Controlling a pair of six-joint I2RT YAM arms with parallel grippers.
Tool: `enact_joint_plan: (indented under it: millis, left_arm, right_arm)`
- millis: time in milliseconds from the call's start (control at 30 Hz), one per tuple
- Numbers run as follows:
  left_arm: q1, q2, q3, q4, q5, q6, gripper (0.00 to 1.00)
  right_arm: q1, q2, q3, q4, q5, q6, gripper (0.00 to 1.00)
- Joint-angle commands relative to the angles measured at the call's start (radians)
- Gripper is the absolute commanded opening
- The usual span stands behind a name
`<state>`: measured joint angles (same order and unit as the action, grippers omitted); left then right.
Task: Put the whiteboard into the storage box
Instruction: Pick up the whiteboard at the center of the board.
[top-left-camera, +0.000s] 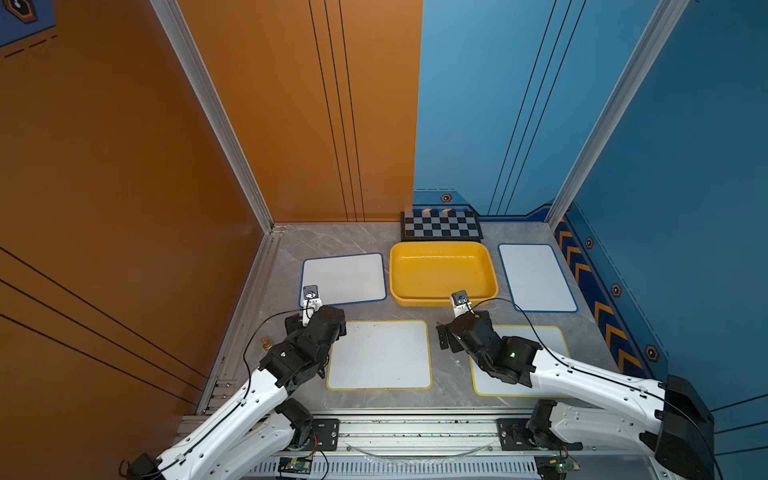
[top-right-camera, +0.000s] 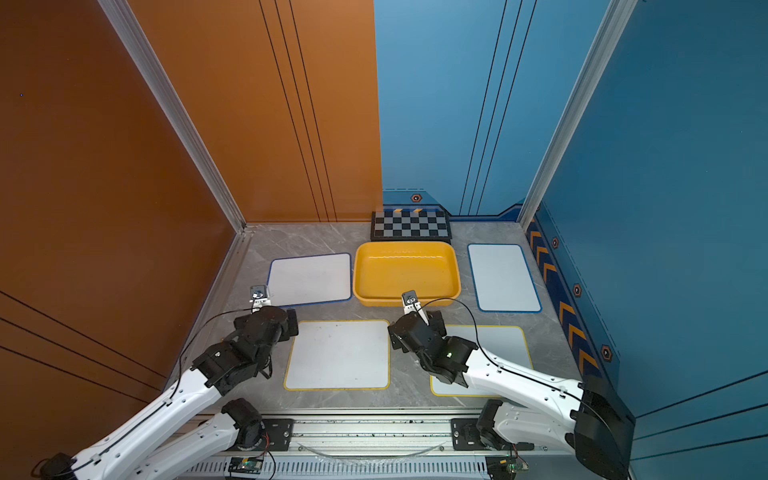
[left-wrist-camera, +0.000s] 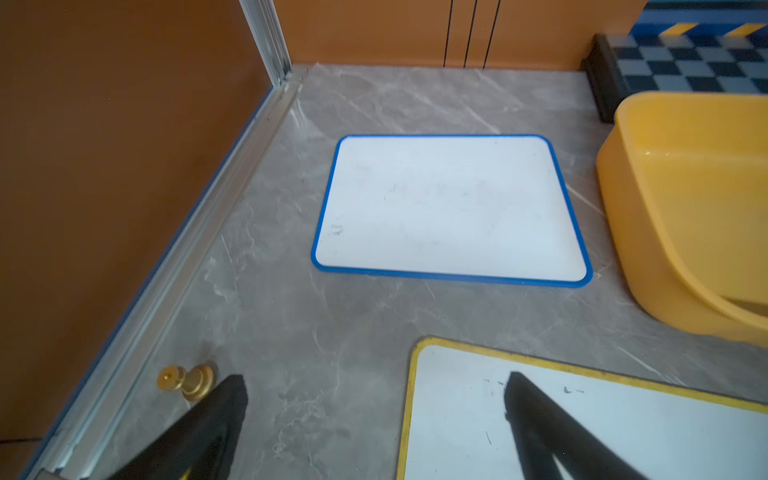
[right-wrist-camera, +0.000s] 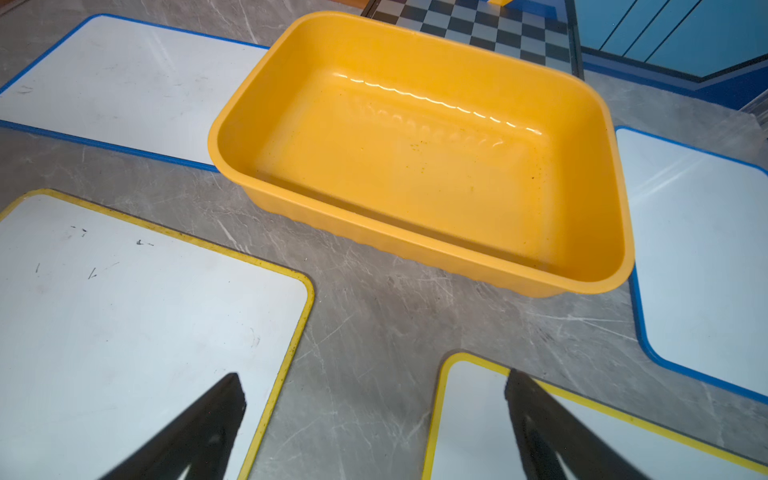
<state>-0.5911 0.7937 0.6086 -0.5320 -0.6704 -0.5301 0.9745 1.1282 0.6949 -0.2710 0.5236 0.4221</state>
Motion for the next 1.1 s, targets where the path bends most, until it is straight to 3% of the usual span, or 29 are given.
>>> enact_joint_plan:
  millis: [0,233,400,833,1067]
  left_arm:
    - [0.022,0.019,-0.032,-0.049,0.153,-0.101,0.99]
    - [0.046,0.004,-0.11,-0.037,0.185,-0.144,0.91]
    - [0.085,0.027,-0.142,-0.007,0.272,-0.156,0.92]
    - [0.132,0.368,-0.084,0.008,0.442,-0.131,0.92]
    - [0.134,0.438,-0.074,0.056,0.571,-0.111,0.92]
  right_arm:
    - [0.013,0.036,0.035,-0.015,-0.019,0.065,1.0]
    - [0.011,0.125,0.023,0.01,-0.064,0.196,1.0]
    - [0.022,0.199,0.031,0.012,-0.122,0.273,1.0]
    - [0.032,0.306,0.057,-0.016,-0.238,0.336,1.0]
    - [0.038,0.358,0.087,-0.017,-0.281,0.361,1.0]
